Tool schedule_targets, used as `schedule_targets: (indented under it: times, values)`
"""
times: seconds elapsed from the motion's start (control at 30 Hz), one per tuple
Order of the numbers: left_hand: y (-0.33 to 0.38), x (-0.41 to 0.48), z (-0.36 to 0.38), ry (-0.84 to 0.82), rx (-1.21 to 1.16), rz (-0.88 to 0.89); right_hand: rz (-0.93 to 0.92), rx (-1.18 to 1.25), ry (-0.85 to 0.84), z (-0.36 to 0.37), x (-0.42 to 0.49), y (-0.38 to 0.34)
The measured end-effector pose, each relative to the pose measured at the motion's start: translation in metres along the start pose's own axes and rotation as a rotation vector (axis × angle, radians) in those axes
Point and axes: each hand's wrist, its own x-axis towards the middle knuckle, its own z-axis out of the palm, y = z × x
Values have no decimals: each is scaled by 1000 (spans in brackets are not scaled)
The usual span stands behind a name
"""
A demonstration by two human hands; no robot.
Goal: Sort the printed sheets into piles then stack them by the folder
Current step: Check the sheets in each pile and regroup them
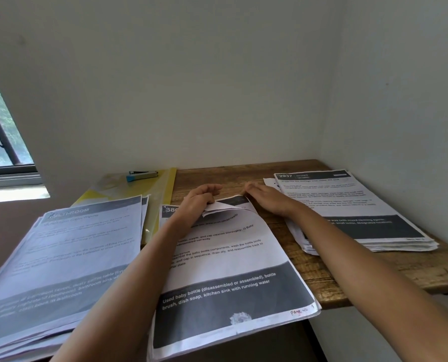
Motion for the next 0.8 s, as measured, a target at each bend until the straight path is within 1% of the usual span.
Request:
schedule_targets:
  times: [0.1,0.23,0.33,0.47,0.8]
  values:
    - [-2,1,-1,-3,0,4,-37,41,11,-1,-4,-5]
    - [-3,2,-2,2,7,1,-46,-131,14,3,-3,0]
    - [-3,2,-1,1,2,2,-91,-155,-5,4,-1,4]
    - [-4,3,-1,-1,0,-8,-95,-227,-25,4,3,9]
    - [-5,4,-1,5,18,7,-76,-75,16,3,5,12]
